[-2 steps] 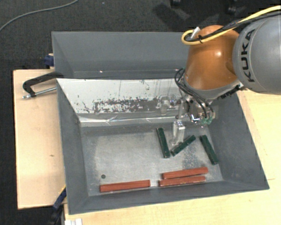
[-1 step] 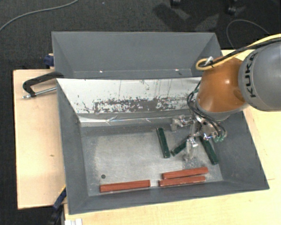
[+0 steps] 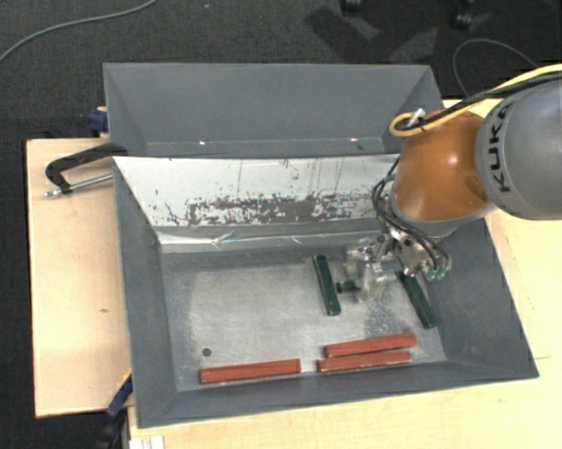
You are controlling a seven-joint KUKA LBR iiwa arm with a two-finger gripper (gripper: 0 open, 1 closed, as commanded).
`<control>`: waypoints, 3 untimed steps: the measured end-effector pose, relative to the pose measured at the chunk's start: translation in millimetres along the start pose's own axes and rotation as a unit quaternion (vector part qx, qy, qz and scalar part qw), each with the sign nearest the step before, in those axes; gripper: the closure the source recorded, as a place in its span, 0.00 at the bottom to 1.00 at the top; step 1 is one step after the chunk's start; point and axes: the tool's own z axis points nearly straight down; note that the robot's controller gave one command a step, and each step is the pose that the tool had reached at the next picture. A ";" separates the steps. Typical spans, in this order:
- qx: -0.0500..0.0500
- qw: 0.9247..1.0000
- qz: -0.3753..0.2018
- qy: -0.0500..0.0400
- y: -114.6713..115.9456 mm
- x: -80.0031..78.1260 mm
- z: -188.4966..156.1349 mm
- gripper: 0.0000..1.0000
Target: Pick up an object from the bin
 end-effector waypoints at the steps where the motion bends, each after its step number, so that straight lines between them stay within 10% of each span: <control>1: 0.001 0.998 -0.070 -0.001 -0.8 -2.3 -0.2 1.00; 2: 0.003 0.909 -0.416 -0.004 -5.2 -7.9 -126.1 1.00; 3: 0.004 0.812 -0.584 -0.003 1.4 3.7 -210.3 1.00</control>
Offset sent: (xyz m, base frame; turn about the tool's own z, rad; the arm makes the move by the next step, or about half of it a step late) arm 0.0011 -0.0014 -0.0008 -0.1405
